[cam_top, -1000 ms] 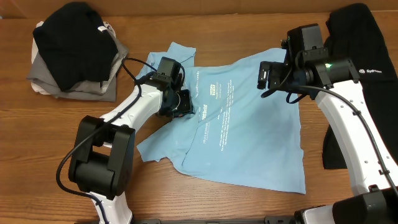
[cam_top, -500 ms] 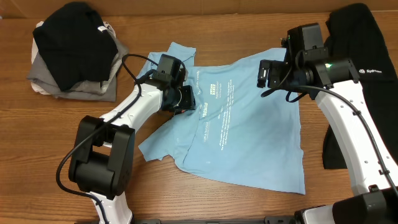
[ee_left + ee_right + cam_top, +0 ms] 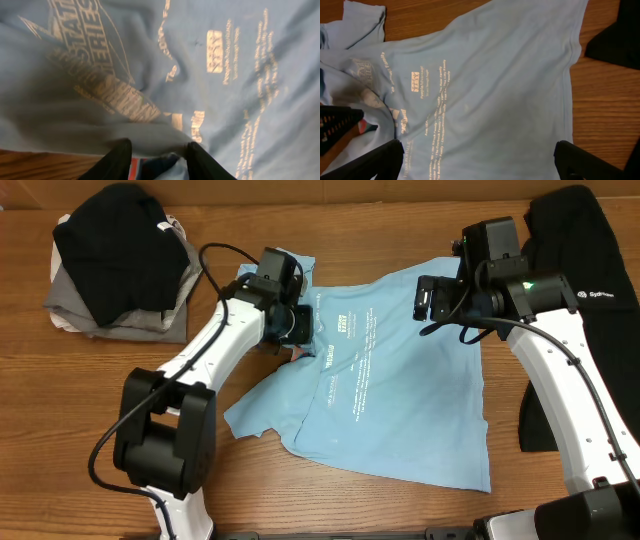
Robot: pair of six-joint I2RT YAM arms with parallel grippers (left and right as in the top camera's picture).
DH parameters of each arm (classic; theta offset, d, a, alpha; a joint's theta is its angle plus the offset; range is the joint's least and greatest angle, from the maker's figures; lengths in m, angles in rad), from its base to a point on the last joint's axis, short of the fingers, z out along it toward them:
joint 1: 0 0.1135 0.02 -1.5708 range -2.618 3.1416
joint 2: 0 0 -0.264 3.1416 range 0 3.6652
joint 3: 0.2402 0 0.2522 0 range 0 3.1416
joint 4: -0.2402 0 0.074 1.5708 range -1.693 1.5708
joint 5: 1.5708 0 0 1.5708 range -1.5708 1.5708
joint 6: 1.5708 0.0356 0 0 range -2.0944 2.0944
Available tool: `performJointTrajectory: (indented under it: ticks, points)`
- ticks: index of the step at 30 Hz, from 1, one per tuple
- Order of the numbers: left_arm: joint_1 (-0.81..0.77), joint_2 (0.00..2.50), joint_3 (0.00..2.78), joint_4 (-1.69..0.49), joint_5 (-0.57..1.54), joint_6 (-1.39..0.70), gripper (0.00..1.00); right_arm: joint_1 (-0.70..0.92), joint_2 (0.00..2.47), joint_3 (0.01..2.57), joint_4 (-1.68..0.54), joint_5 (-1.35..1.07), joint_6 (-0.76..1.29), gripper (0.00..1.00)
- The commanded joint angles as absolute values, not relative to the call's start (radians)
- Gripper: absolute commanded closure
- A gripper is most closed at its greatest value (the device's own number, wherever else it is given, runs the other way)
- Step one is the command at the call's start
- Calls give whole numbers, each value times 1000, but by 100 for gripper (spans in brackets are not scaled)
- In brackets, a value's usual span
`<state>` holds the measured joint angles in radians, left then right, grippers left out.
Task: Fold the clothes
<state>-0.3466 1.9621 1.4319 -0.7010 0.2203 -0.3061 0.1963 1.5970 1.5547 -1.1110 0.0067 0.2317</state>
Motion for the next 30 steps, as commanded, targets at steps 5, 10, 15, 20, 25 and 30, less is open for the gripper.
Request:
performJointTrajectory:
  ticks: [5,10,15,20,25,30]
  points:
    - [-374,2004,1446,-722,196,-269,64,195,1584,1550,-1108,7,235,0]
    - [-374,1996,1468,-757,197,-269,66,195,1584,1550,-1108,7,235,0]
    - [-376,1993,1553,-902,196,-263,66,195,1584,1550,-1113,7,235,0]
    - [-386,1996,1526,-891,180,-258,66,195,1584,1550,-1111,7,235,0]
    - [-405,2004,1496,-829,175,-258,69,195,1584,1550,-1112,7,235,0]
    - [-413,2008,1496,-788,153,-257,68,195,1584,1550,-1116,7,235,0]
